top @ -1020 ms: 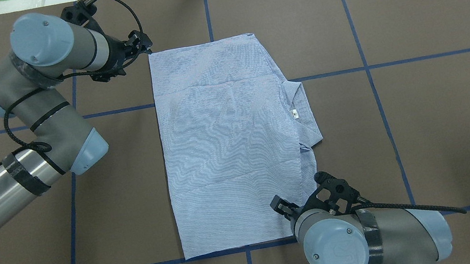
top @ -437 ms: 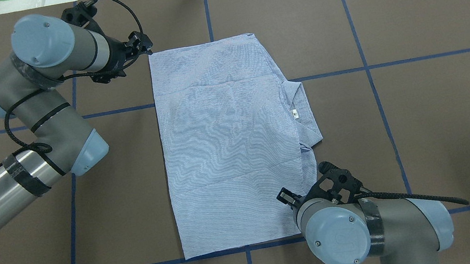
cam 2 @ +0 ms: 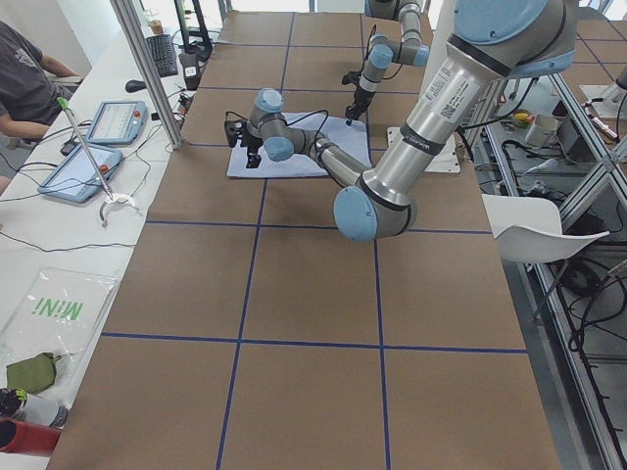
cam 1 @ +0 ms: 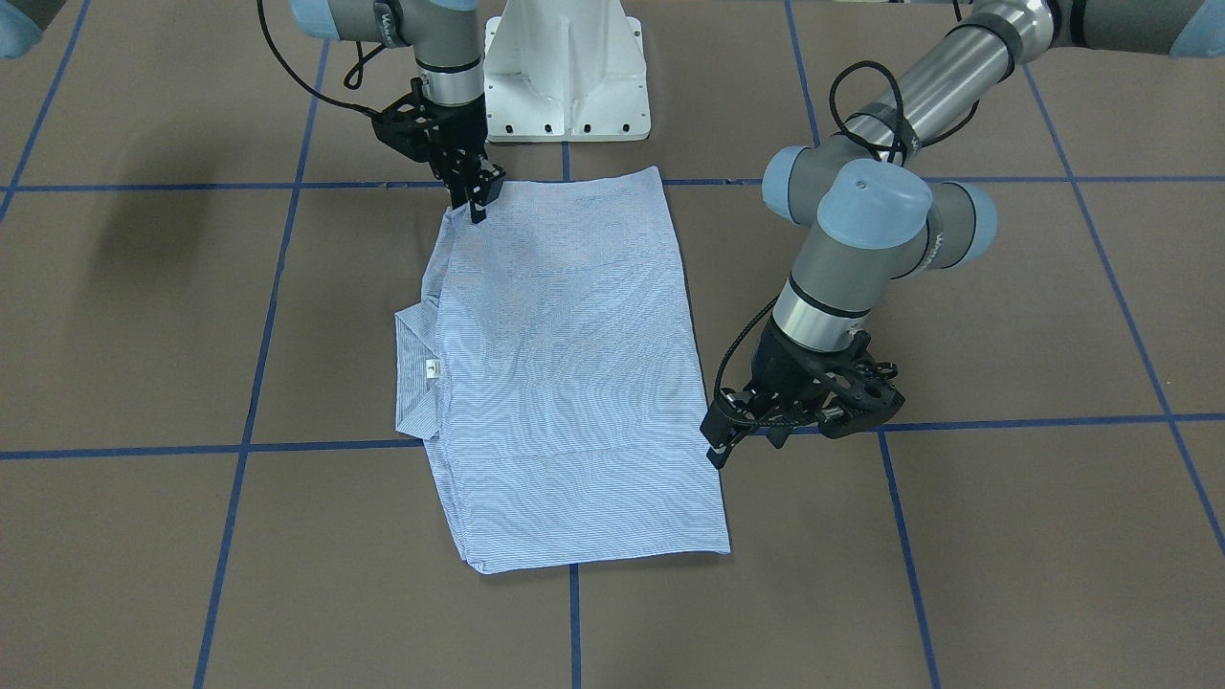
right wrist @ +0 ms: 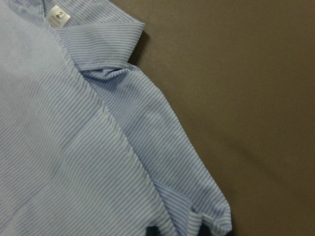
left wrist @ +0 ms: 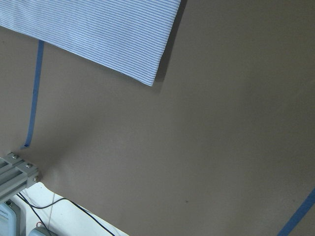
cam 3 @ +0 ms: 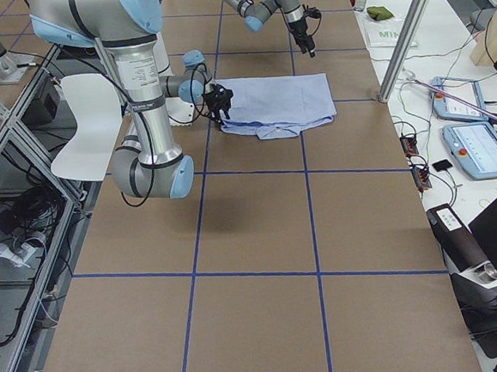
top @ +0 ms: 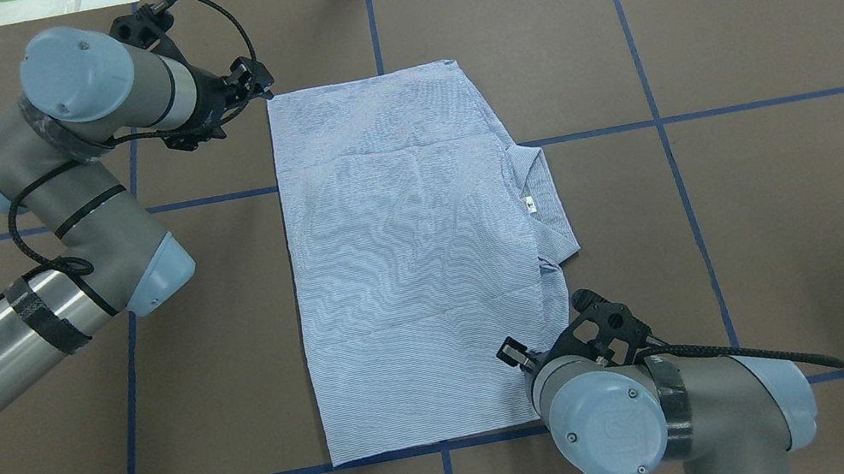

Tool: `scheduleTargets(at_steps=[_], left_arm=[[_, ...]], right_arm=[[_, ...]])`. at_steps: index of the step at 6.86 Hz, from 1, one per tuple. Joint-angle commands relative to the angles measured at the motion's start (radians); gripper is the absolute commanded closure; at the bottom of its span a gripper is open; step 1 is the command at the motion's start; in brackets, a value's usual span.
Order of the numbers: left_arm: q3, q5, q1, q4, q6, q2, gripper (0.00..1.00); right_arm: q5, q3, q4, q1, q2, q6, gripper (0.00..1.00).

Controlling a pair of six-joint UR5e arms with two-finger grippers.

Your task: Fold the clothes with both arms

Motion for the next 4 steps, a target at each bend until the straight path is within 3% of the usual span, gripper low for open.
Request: scheduleTargets(at_steps=[1,2,4], left_arm=[[-0.004,0.000,-0.002,0.002,-0.003,-0.001,0.09],[-0.029,-0.002,0.005,0.000,-0.061,0.014,0.09],[-0.317,0.000,0.114,0.032,-0.179,0.185,0.09]], right_arm=[[-0.001,0.024,-0.003,0.002,-0.005,0.000,1.00],[0.002,0.059,-0.014,0.005,-0.011,0.002,1.00],[0.007,0.137,-0.128,-0.017,-0.011,0.002,1.00]])
